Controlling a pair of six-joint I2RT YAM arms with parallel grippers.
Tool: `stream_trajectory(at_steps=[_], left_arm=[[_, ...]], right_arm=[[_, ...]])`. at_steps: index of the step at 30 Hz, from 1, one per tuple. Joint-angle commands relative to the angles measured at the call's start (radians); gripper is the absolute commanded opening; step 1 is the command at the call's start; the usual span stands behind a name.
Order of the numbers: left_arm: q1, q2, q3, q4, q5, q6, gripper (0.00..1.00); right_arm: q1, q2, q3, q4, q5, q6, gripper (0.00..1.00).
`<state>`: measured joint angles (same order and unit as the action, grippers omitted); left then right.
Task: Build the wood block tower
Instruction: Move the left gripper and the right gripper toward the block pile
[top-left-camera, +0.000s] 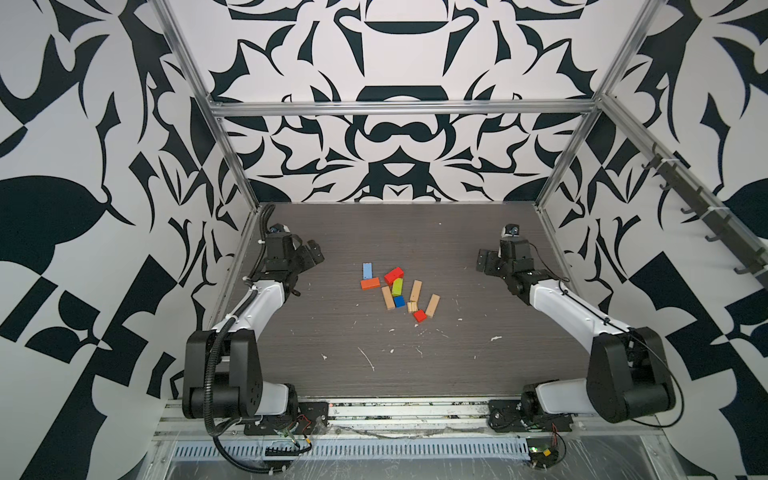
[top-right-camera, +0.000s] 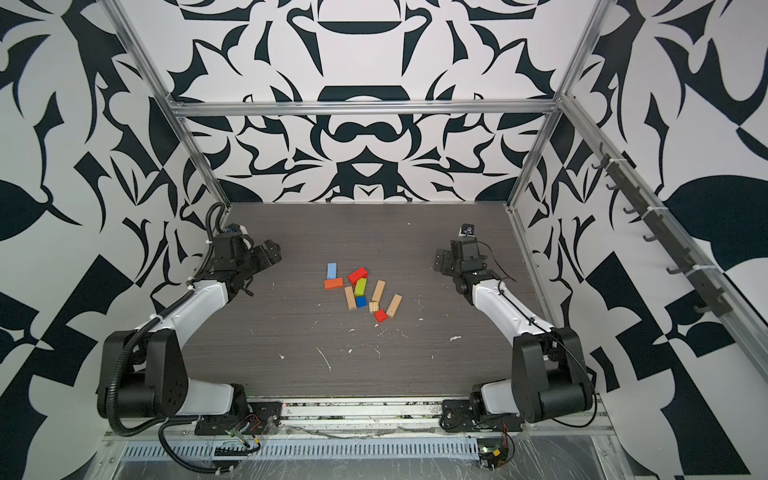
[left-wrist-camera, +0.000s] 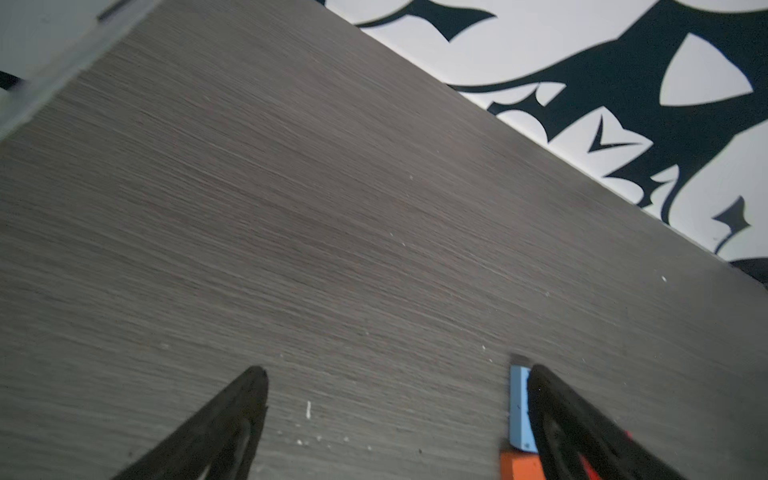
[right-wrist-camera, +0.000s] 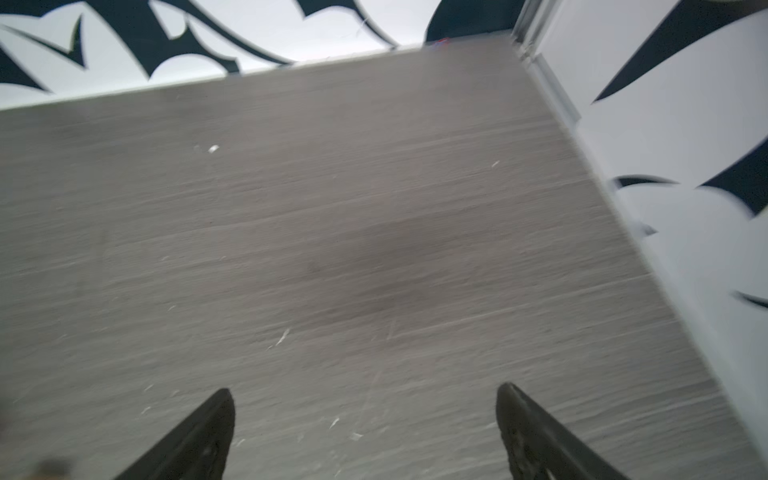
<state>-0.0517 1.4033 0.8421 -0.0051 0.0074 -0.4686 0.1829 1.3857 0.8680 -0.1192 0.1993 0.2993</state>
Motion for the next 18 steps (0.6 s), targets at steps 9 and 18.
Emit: stream_trajectory(at_steps=[9, 18], left_arm=[[-0.141, 0.084, -0.028, 0.058, 0.271, -0.024, 0.96], [-0.209, 0.148, -0.031, 0.146, 0.345, 0.008, 0.96]], right_arm=[[0.151, 0.085, 0.127, -0.226, -0.232, 0.107, 1.00], [0.251, 0.117, 0.106, -0.177, -0.157, 0.230, 1.00]])
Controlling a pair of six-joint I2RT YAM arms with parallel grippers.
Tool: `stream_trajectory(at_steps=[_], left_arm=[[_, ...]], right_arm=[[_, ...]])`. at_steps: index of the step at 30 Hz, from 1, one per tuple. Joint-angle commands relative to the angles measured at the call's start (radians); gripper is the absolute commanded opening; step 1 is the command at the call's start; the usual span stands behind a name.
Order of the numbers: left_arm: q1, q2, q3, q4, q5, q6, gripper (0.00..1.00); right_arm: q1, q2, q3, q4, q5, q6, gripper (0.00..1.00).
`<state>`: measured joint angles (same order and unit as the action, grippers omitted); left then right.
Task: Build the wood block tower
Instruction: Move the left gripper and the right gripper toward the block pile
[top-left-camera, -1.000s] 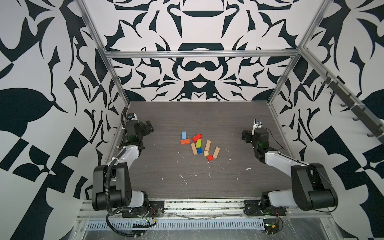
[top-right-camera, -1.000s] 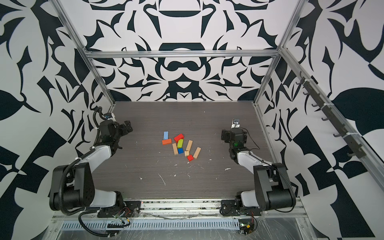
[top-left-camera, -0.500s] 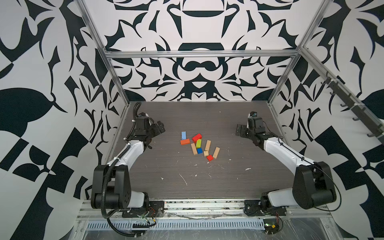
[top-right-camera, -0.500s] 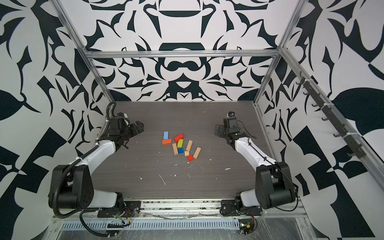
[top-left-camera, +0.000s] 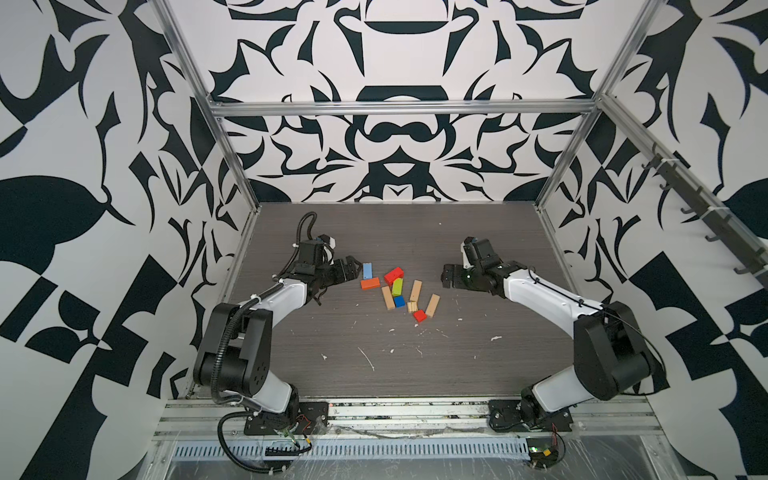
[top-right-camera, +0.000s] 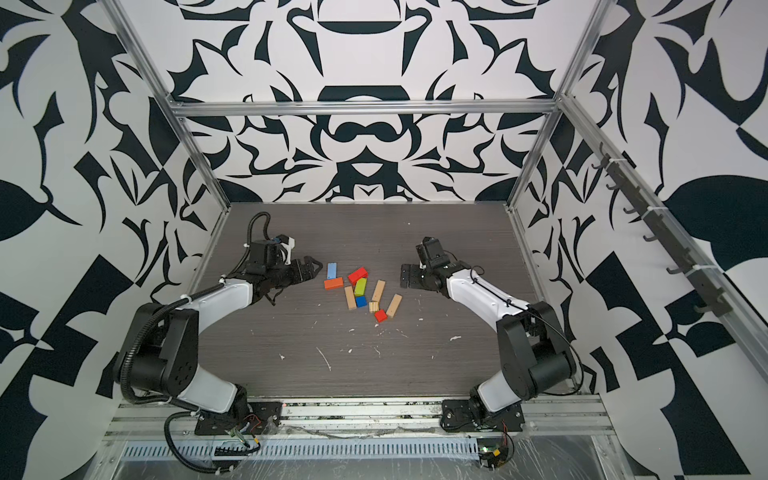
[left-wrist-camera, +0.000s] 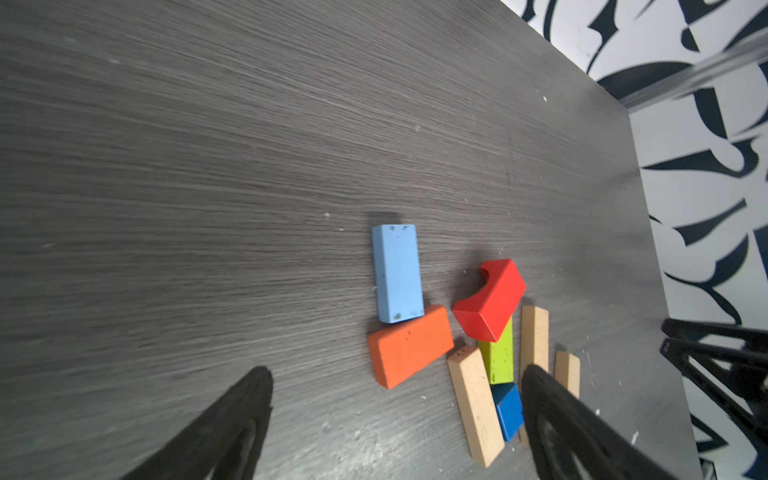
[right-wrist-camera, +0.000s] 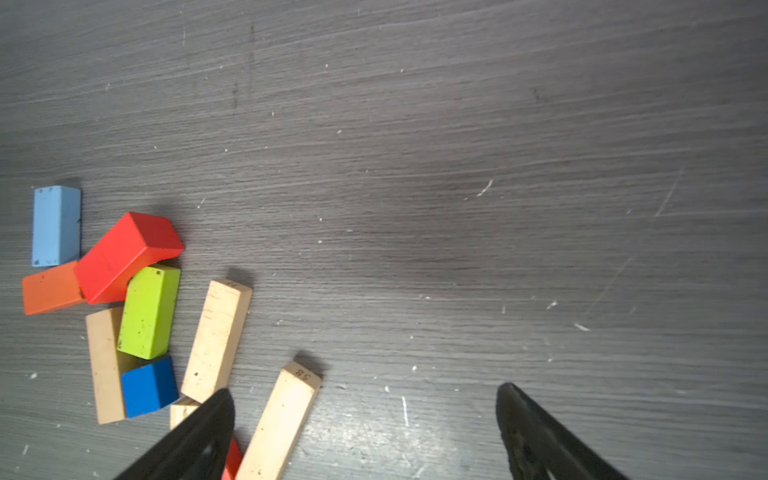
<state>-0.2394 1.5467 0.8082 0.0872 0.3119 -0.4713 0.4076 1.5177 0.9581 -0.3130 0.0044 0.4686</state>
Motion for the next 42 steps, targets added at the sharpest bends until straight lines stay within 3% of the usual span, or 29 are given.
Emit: stream_trajectory(at_steps=[1, 12, 24, 42], left_arm=[[-0.035, 0.005, -0.003, 0.072, 0.039, 0.000, 0.96], [-0.162, -0.036, 0.003, 0.172, -0.040, -0.034, 0.96], [-0.166, -0.143, 0.056, 0.088, -0.041, -0.012, 0.97], [-0.166, -0.179, 0.091, 0.027, -0.083, 0.012, 0.98]], right_arm=[[0.038, -0.008, 0.019, 0.013, 0.029, 0.053, 1.00], [0.113, -0.016, -0.030, -0.079, 0.032, -0.021, 1.00], [0.137, -0.114, -0.144, -0.178, 0.036, 0.051, 1.00], [0.199, 0.023, -0.168, -0.084, 0.075, 0.080, 1.00]])
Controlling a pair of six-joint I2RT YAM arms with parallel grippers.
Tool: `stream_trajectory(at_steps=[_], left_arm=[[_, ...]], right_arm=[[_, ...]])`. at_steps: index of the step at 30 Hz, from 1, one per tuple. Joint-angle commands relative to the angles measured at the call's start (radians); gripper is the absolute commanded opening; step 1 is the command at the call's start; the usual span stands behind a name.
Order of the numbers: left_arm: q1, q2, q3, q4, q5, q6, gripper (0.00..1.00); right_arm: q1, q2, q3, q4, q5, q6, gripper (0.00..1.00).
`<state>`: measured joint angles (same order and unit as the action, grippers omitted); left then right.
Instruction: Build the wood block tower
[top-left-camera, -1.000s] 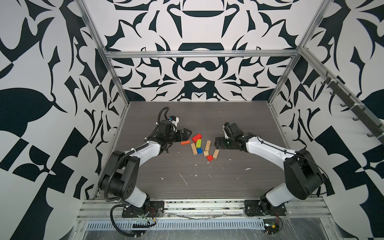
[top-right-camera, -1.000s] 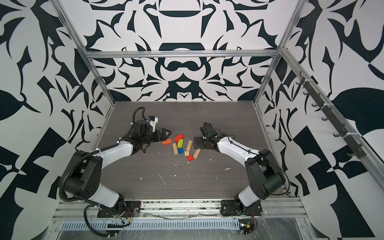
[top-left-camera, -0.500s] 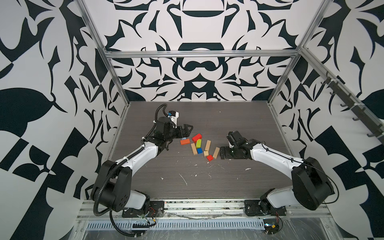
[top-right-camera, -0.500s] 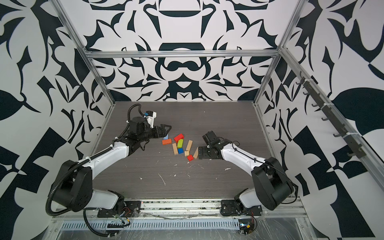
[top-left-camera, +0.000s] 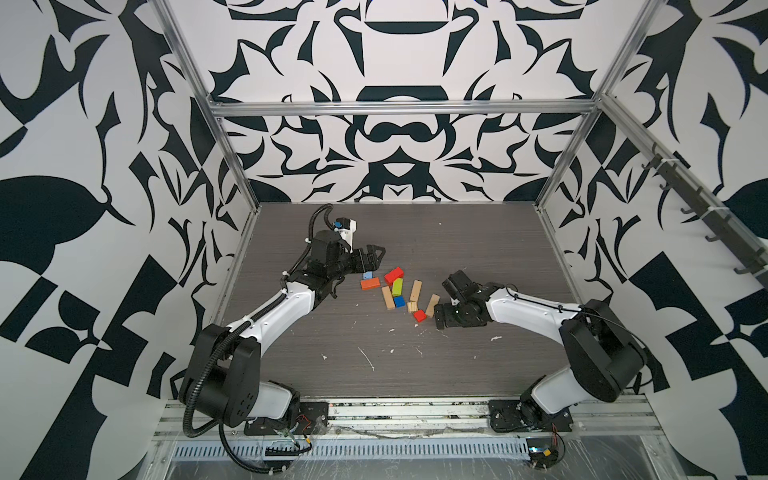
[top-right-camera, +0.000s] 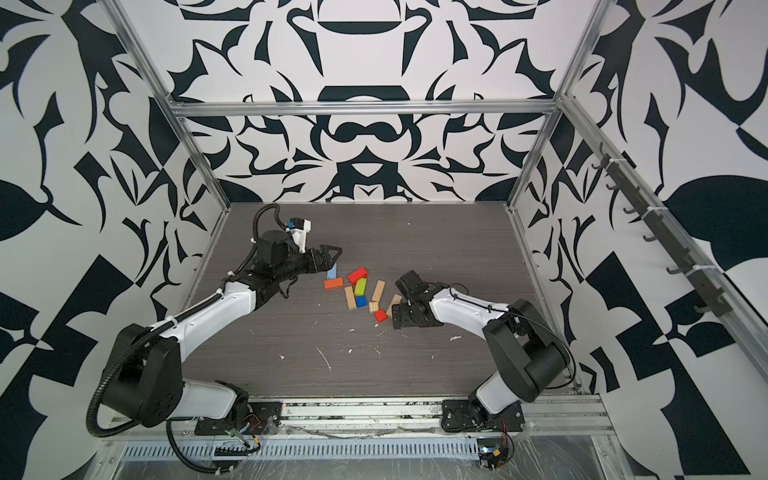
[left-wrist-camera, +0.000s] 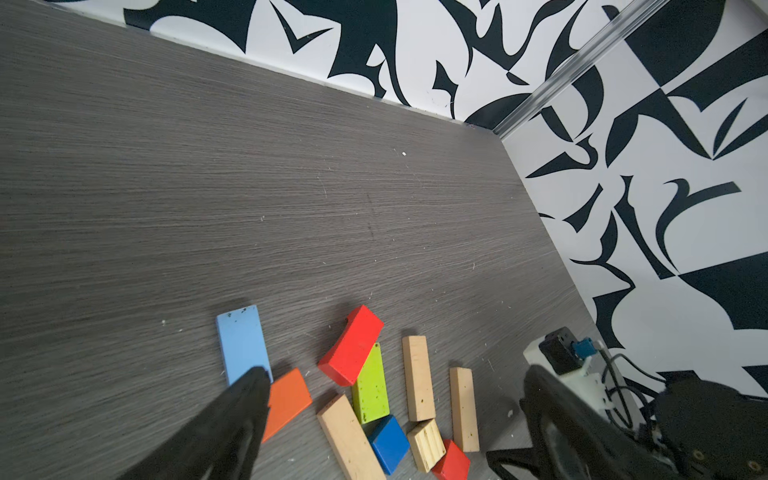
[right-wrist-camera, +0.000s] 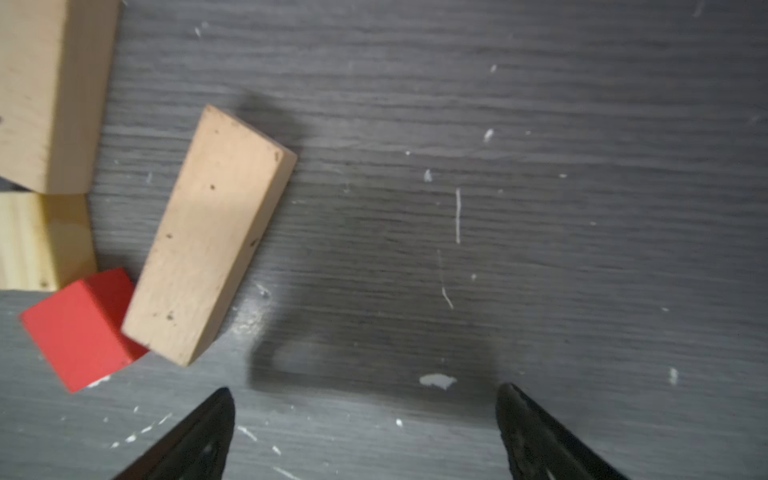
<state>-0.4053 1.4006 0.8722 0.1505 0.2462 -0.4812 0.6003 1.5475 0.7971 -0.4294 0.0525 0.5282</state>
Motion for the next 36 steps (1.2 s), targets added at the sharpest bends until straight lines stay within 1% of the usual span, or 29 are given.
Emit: stream_trajectory(at_steps=[1, 6, 12, 14, 18, 19, 23, 26, 29, 33, 36], left_arm=[[0.000, -0.038, 0.027, -0.048, -0.022, 0.031, 0.98], [0.000, -0.061, 0.031, -0.079, -0.032, 0.050, 0.99], [-0.001, -0.098, 0.048, -0.149, -0.048, 0.075, 0.99], [0.000, -0.113, 0.041, -0.164, -0.056, 0.081, 1.00], [0.000, -0.118, 0.020, -0.173, -0.069, 0.082, 1.00], [-0.001, -0.151, 0.010, -0.167, -0.070, 0.081, 1.00], [-0.001, -0.144, -0.010, -0.140, -0.069, 0.072, 1.00], [0.000, -0.118, 0.001, -0.132, -0.055, 0.070, 1.00], [0.000, -0.078, 0.021, -0.132, -0.040, 0.073, 1.00], [0.000, -0.064, 0.032, -0.129, -0.031, 0.074, 1.00], [-0.001, -0.070, 0.027, -0.127, -0.031, 0.073, 1.00]], right_arm=[[0.008, -0.003, -0.007, 0.039, 0.027, 0.023, 1.00], [0.007, 0.049, 0.029, 0.052, 0.036, 0.008, 1.00], [0.007, 0.144, 0.119, 0.063, 0.033, 0.017, 1.00], [0.009, 0.167, 0.145, 0.063, 0.048, 0.023, 1.00], [0.008, 0.178, 0.181, 0.047, 0.042, 0.015, 1.00], [0.008, 0.173, 0.190, 0.032, 0.037, 0.009, 1.00], [0.007, 0.132, 0.202, -0.006, -0.023, -0.021, 1.00], [0.008, 0.084, 0.193, 0.006, -0.085, -0.071, 1.00], [0.007, 0.059, 0.195, 0.010, -0.080, -0.137, 1.00], [0.008, 0.099, 0.255, -0.057, -0.072, -0.242, 1.00], [0.008, 0.123, 0.269, -0.067, -0.078, -0.293, 1.00]])
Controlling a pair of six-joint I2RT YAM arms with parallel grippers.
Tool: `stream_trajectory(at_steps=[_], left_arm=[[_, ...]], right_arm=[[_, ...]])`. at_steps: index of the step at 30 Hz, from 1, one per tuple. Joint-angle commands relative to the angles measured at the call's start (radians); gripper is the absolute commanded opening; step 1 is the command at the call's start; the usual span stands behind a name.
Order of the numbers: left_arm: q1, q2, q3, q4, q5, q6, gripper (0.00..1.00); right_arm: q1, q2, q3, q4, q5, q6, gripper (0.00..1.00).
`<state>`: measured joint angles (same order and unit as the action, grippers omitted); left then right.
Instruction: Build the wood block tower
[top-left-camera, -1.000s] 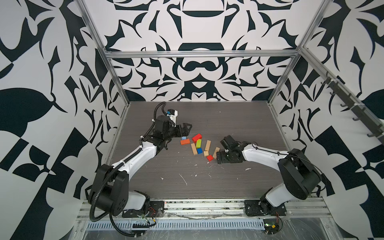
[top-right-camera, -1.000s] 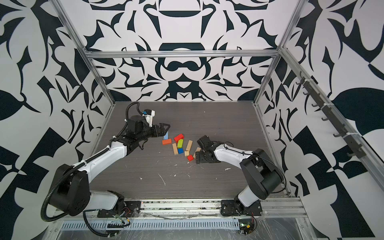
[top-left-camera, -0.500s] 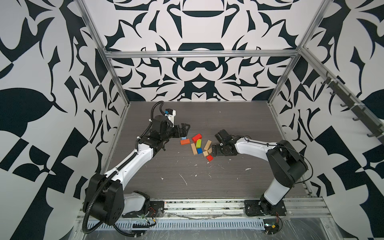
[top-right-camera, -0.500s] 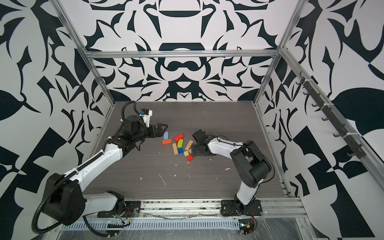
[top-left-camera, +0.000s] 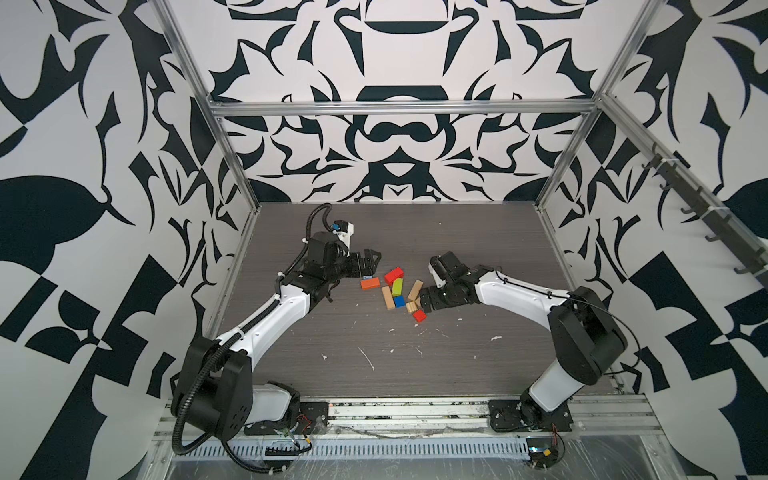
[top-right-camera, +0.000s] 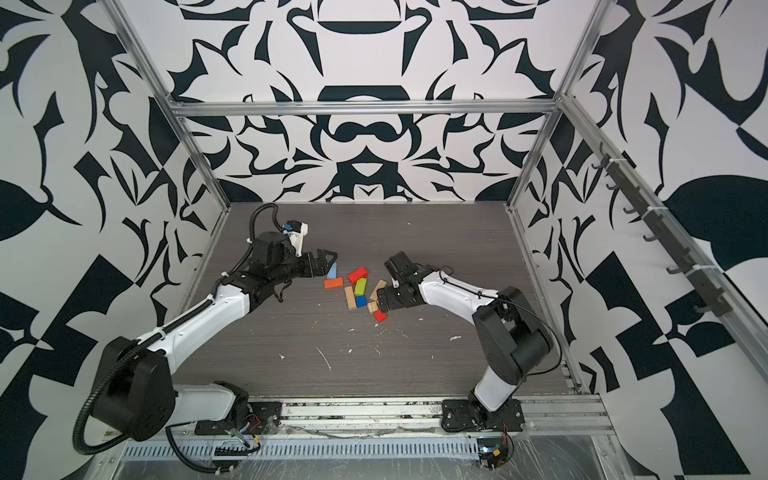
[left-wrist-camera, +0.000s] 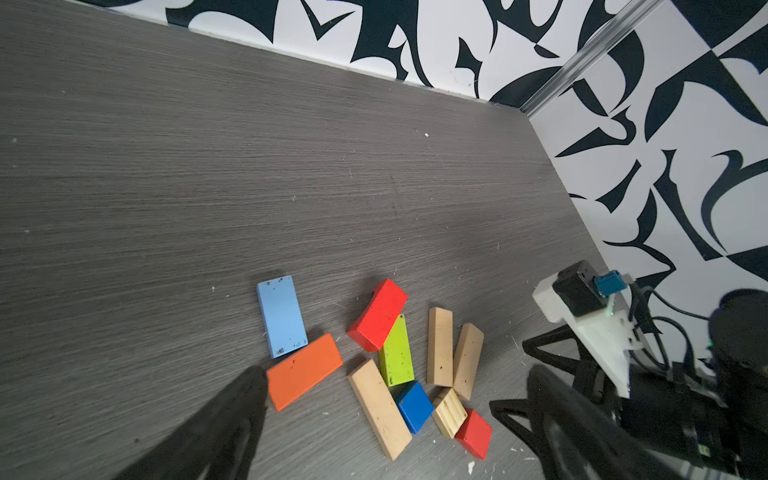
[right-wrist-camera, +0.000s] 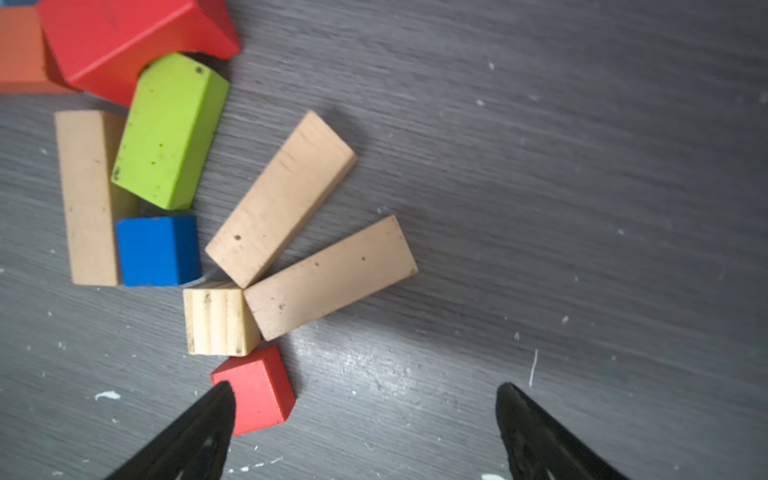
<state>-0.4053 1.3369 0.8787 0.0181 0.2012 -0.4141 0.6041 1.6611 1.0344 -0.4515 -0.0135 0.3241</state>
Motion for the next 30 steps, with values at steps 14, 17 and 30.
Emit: stream_trajectory(at_steps=[14, 17, 30], left_arm=[[0.000, -0.054, 0.003, -0.038, -0.013, 0.028, 0.99], [-0.001, -0.083, -0.001, -0.043, -0.017, 0.028, 1.00], [0.000, -0.094, -0.017, -0.042, -0.025, 0.034, 1.00]], right_arm=[[-0.003, 0.115, 0.093, -0.040, -0.026, -0.243, 1.00], [-0.008, 0.135, 0.096, -0.031, -0.021, -0.248, 1.00], [-0.058, 0.186, 0.116, -0.003, -0.079, -0.252, 0.90]])
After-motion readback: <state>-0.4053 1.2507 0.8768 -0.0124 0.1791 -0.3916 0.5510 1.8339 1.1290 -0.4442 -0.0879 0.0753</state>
